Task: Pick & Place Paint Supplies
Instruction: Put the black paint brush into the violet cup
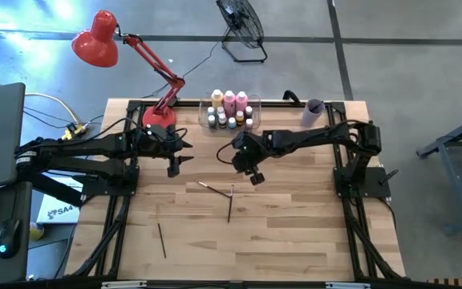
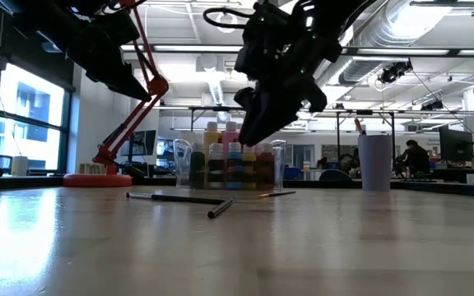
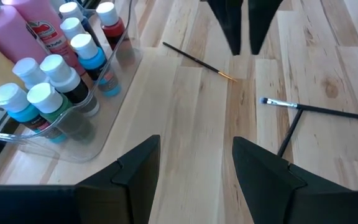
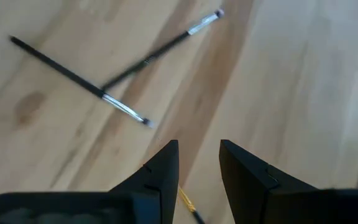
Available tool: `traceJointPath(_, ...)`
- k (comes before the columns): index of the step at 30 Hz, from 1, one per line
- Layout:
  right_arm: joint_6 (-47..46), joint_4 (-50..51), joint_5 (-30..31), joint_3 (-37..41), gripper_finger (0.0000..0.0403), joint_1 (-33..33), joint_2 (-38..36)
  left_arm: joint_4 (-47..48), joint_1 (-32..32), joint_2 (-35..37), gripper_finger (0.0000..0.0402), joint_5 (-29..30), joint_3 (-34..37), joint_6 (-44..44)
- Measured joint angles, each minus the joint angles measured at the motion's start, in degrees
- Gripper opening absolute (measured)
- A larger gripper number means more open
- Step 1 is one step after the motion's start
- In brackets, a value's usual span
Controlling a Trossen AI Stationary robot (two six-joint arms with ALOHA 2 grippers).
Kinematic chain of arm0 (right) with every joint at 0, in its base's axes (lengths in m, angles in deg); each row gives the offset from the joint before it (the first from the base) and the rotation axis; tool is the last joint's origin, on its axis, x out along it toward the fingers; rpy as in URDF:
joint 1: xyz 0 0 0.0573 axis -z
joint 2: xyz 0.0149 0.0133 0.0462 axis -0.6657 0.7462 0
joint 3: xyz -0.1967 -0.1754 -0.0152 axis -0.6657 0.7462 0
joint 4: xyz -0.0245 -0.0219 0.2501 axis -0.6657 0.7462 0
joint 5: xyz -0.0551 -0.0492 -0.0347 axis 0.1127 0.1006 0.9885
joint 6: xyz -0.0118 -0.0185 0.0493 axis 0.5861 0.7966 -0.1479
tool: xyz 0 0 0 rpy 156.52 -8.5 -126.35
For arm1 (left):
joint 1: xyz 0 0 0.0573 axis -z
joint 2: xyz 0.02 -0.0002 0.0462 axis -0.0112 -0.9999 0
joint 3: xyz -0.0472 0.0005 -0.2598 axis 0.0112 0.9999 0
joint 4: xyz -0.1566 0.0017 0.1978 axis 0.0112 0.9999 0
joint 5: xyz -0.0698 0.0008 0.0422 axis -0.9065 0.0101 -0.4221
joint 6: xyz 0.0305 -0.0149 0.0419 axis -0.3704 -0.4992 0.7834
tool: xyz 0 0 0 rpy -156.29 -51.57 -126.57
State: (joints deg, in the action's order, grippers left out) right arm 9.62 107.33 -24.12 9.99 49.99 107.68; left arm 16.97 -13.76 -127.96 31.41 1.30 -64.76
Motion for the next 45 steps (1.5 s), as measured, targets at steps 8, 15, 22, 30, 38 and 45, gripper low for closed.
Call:
traceJointPath(8, -0.17, 1.23, -2.77, -0.19, 0.0107, -0.05, 2.18, 0.01, -0.01, 0.00, 0.0198, -0.23, 0.00, 0.00)
traceJointPath(15, 0.30, 9.17, 1.44, -6.74, 0.0107, -0.02, 5.42, -0.12, 0.02, 0.00, 0.0198, -0.18, 0.00, 0.00)
traceJointPath(22, 3.90, 18.03, -0.89, -10.60, 0.0107, -0.01, 6.64, -0.08, -0.01, 0.00, 0.0198, -0.15, 0.00, 0.00)
traceJointPath(30, 5.99, 17.64, 0.17, -10.60, 0.0107, -0.42, 6.80, -0.08, 0.00, 0.00, 0.0198, 0.07, 0.00, 1.18)
traceJointPath(38, 6.05, 16.16, 1.92, -10.49, 0.0107, -0.82, 12.29, 0.29, -0.01, 0.02, 0.0198, 0.04, 0.00, 1.20)
traceJointPath(45, 6.03, 16.07, 2.49, -10.51, 0.0107, -0.75, 14.69, 0.27, -0.01, 0.02, 0.0198, 0.02, 0.00, 1.27)
